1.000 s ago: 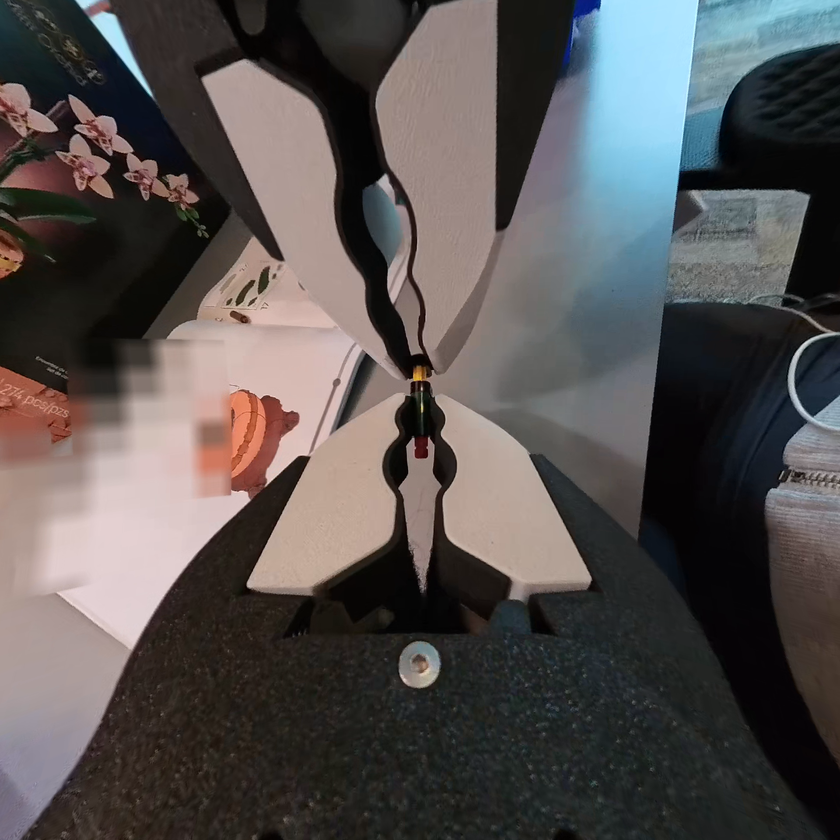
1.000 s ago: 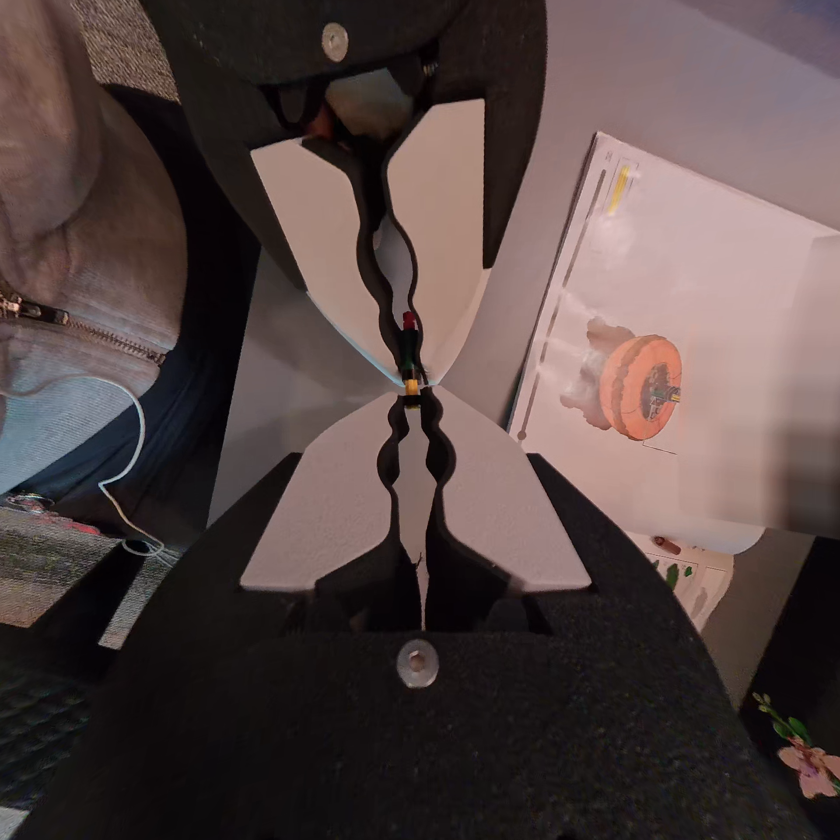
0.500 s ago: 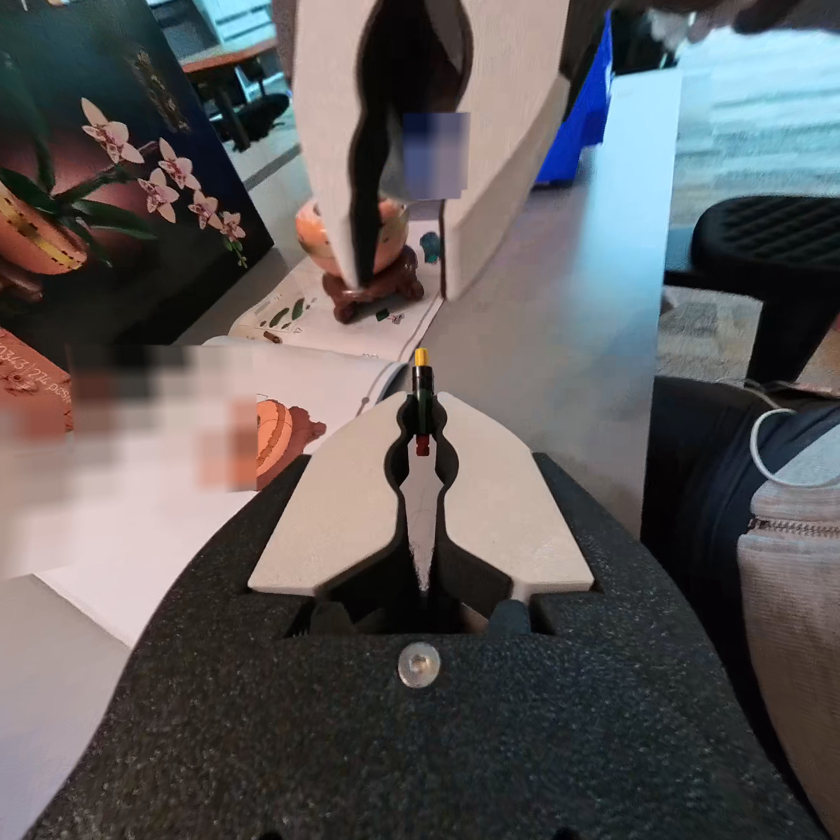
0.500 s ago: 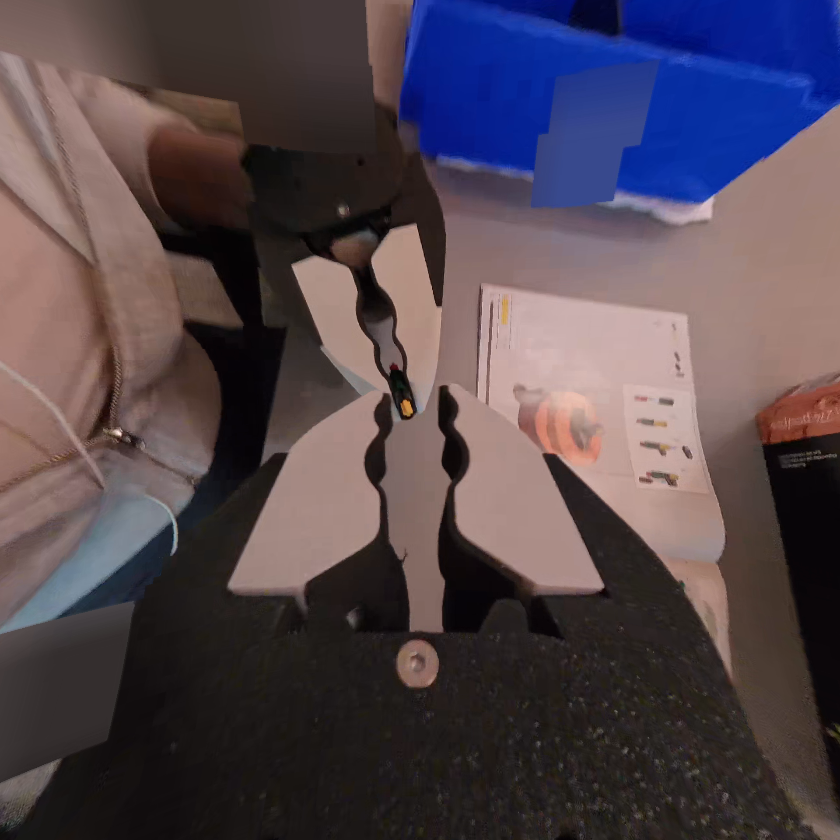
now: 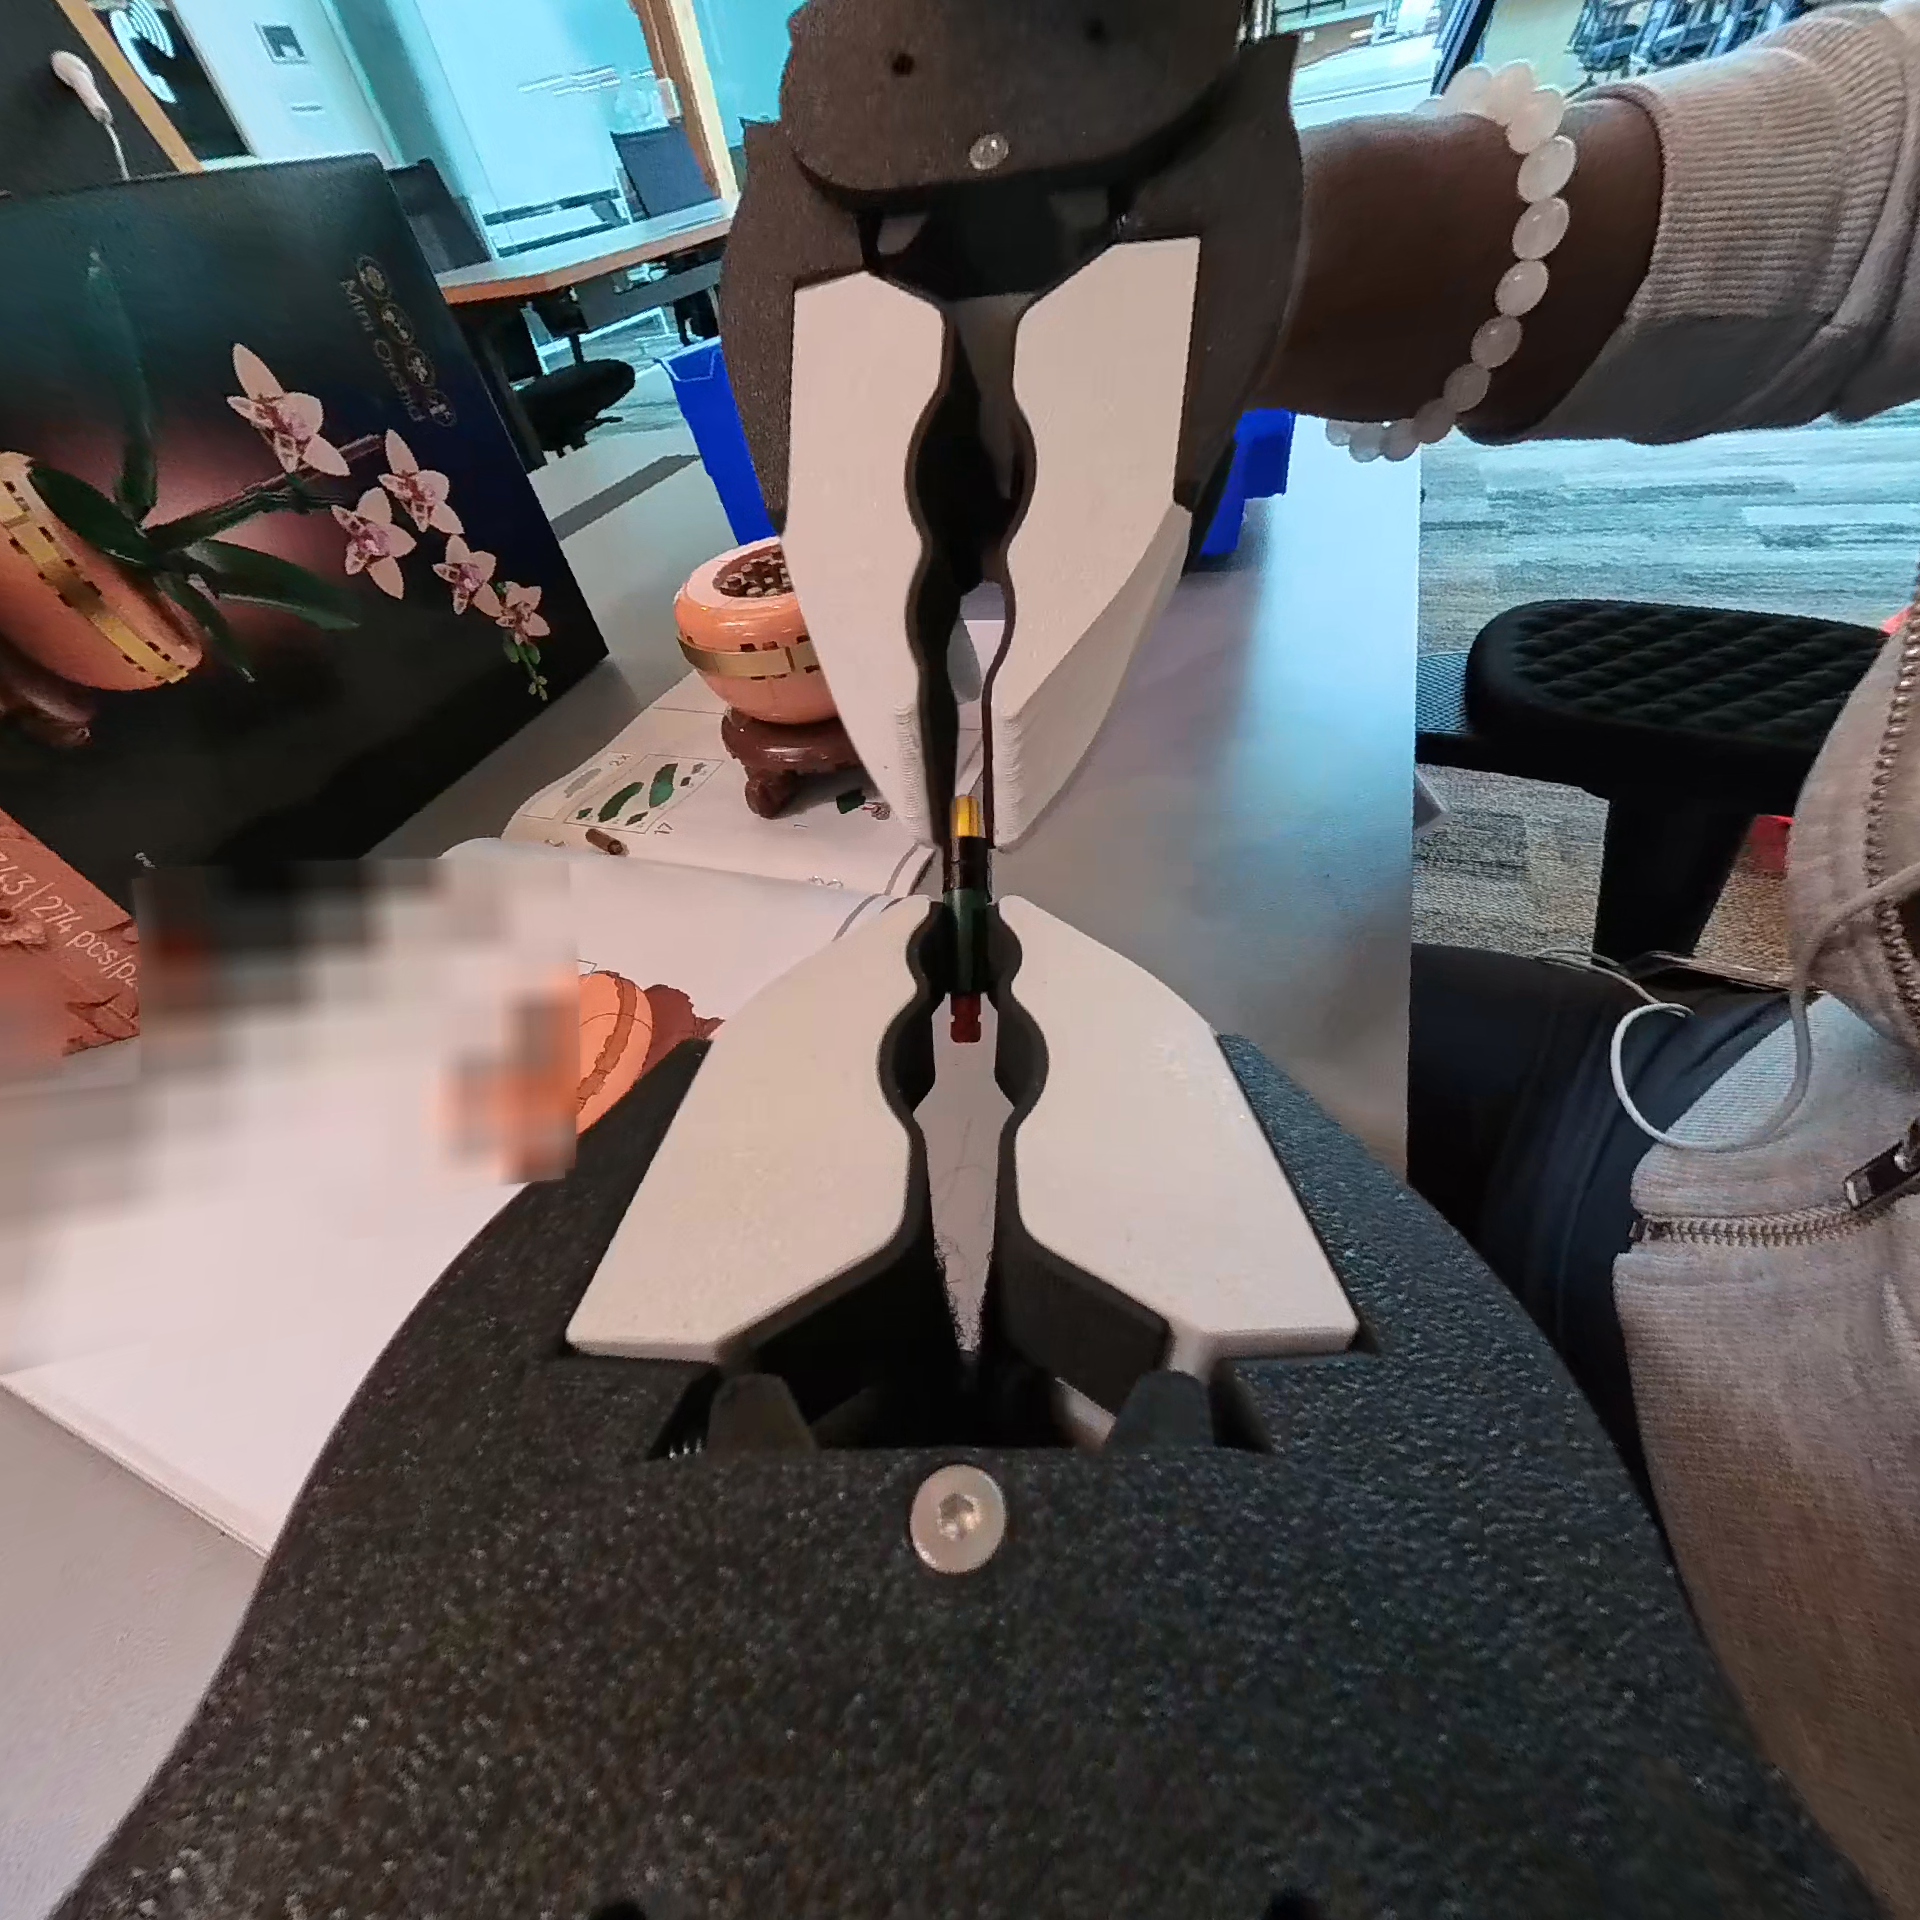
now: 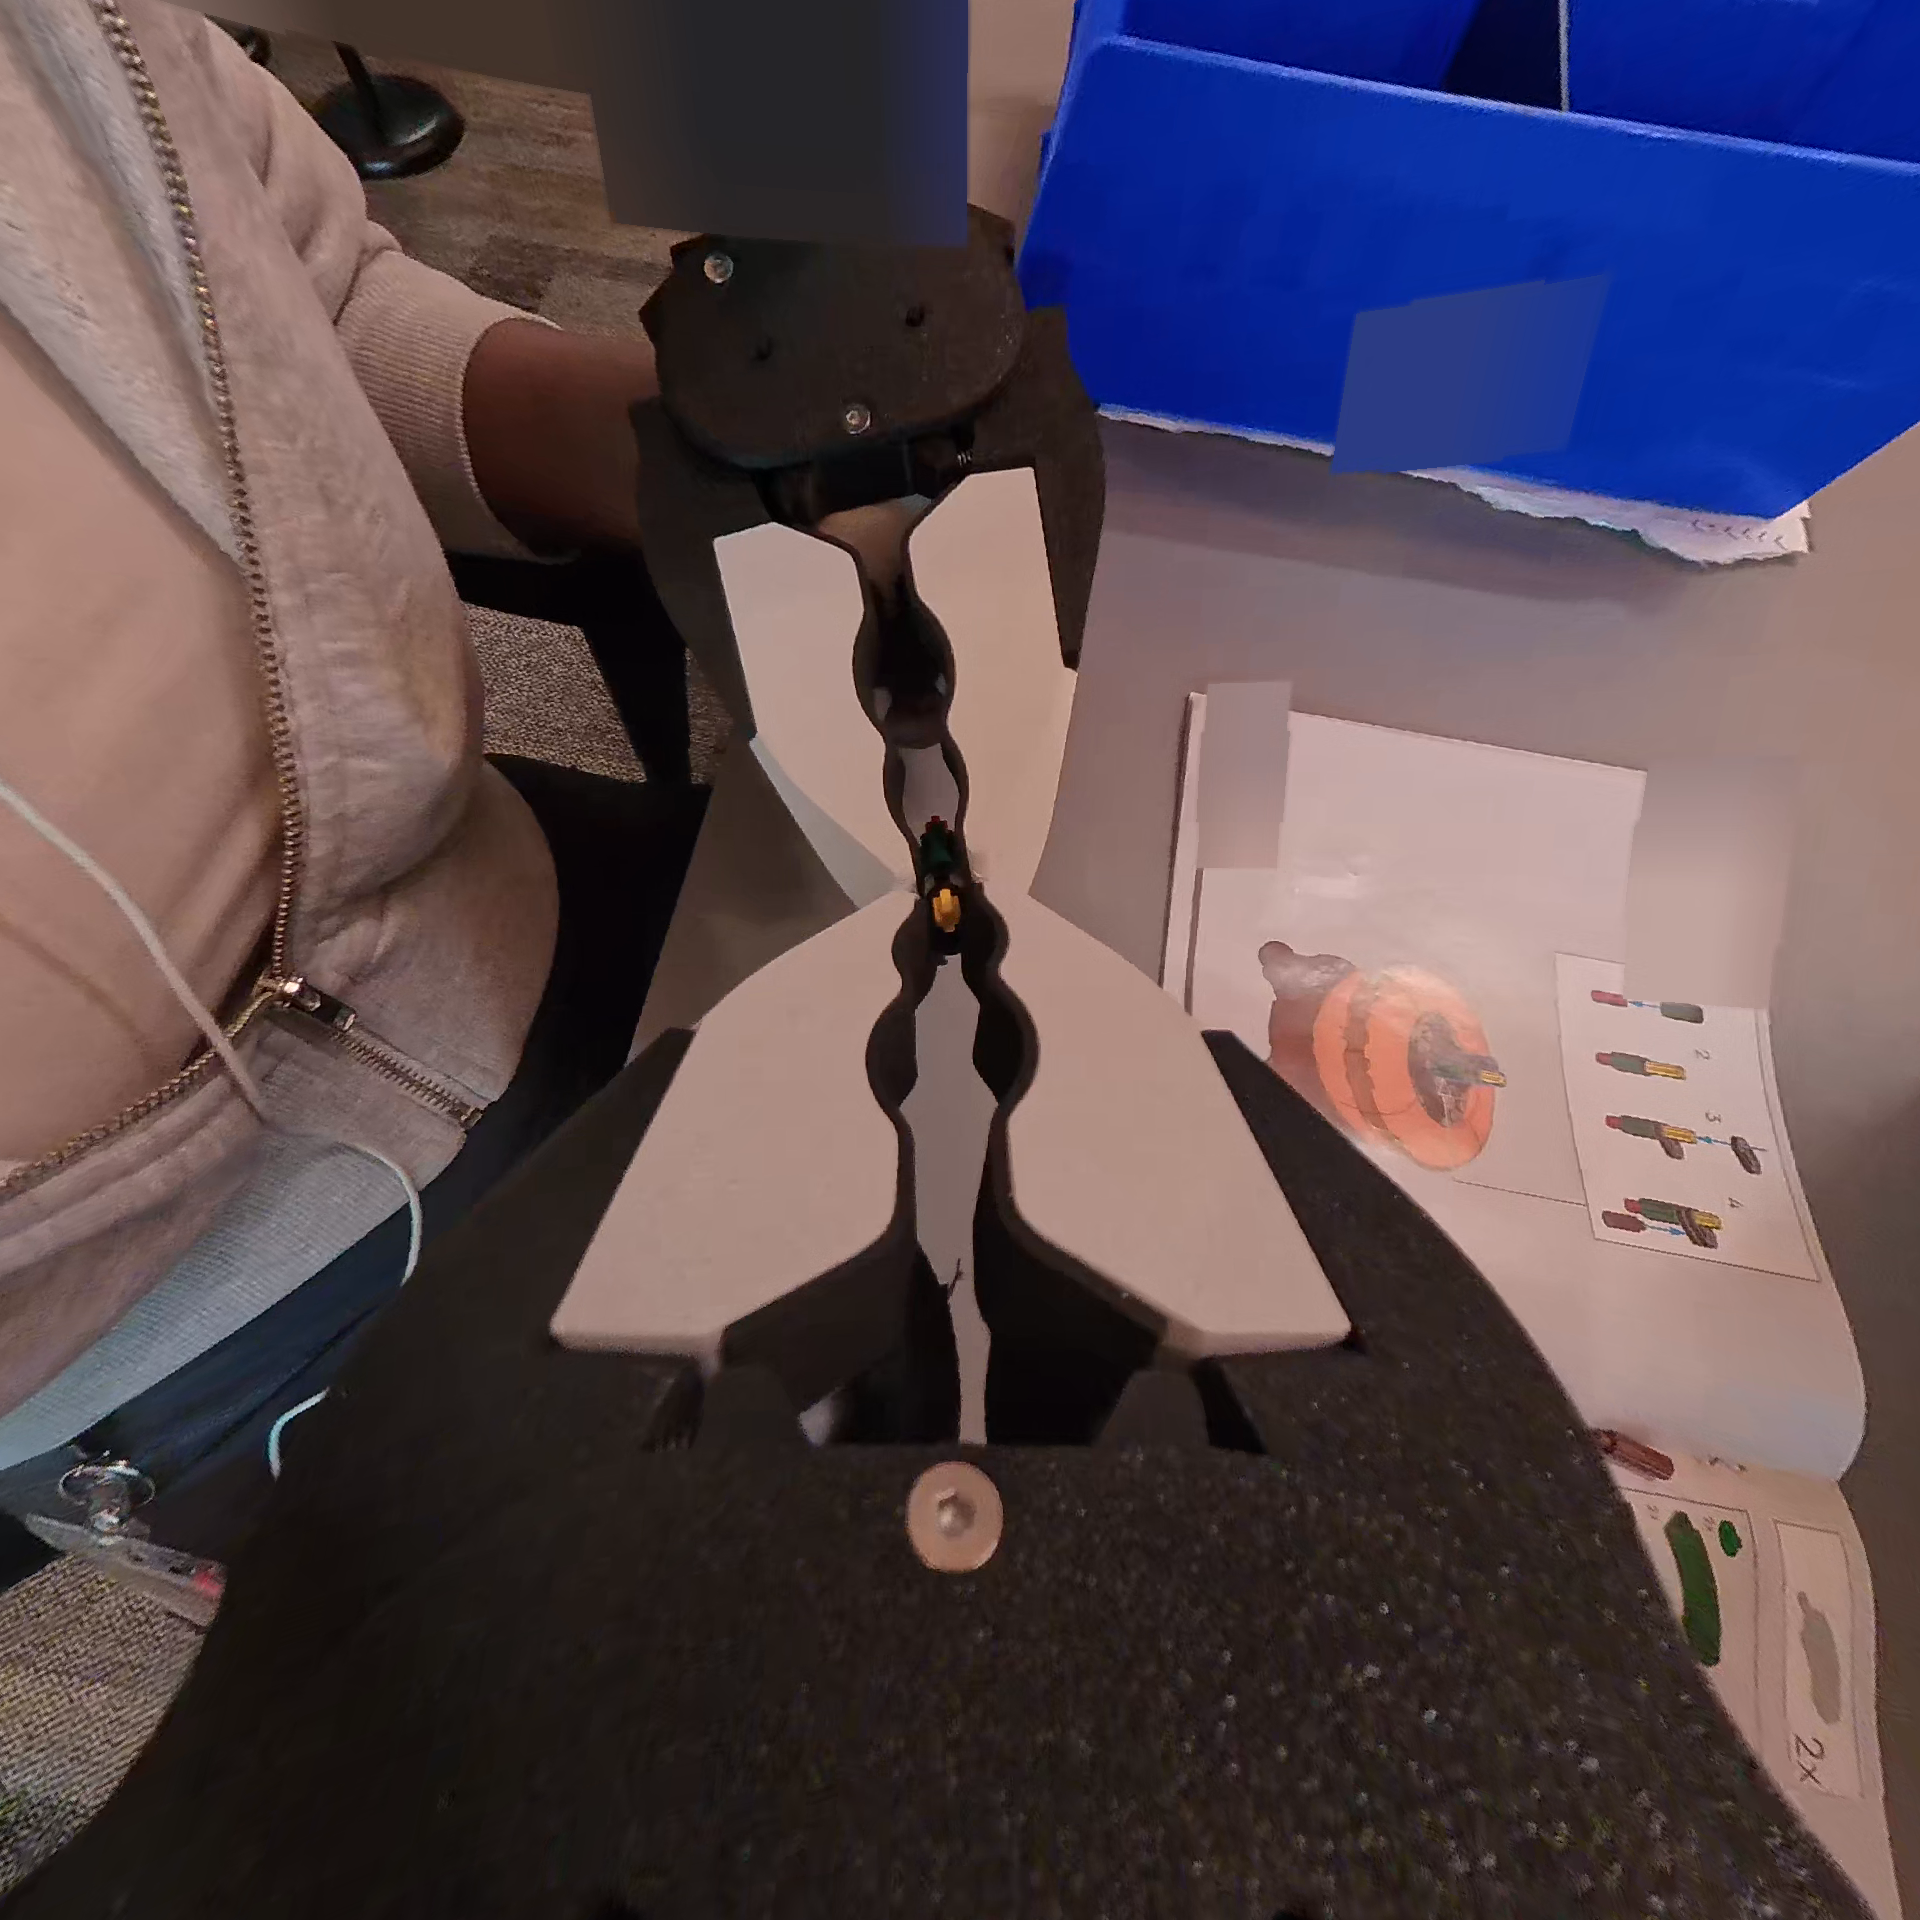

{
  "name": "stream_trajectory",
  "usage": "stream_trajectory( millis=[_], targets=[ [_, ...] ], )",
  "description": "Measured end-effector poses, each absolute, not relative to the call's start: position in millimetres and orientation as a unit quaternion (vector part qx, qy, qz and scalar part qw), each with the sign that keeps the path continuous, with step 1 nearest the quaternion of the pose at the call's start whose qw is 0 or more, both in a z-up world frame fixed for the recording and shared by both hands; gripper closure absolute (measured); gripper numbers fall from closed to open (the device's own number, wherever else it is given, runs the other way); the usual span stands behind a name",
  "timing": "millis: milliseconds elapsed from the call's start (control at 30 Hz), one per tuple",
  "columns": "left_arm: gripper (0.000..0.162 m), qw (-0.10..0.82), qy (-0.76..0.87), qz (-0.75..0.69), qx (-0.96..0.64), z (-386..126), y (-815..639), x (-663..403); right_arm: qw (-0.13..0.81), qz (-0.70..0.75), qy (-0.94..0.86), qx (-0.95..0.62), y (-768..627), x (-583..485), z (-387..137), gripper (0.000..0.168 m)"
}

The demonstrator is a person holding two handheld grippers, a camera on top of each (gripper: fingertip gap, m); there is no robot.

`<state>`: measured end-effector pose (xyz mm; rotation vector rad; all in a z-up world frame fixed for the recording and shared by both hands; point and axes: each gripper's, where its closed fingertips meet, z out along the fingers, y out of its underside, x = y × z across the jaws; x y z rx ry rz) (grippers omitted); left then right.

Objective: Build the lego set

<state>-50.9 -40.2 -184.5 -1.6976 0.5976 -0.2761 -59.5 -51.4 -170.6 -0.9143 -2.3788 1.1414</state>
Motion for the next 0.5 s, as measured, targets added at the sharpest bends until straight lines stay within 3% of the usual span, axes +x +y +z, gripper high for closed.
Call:
stream_trajectory(
  millis=[500],
  targets=[
    [0.158, 0.578, 0.285, -0.09, -0.76, -198, -40, -49, 0.166, 0.365, -0.853, -0.334, -51, -59, -189, 0.164]
  ],
)
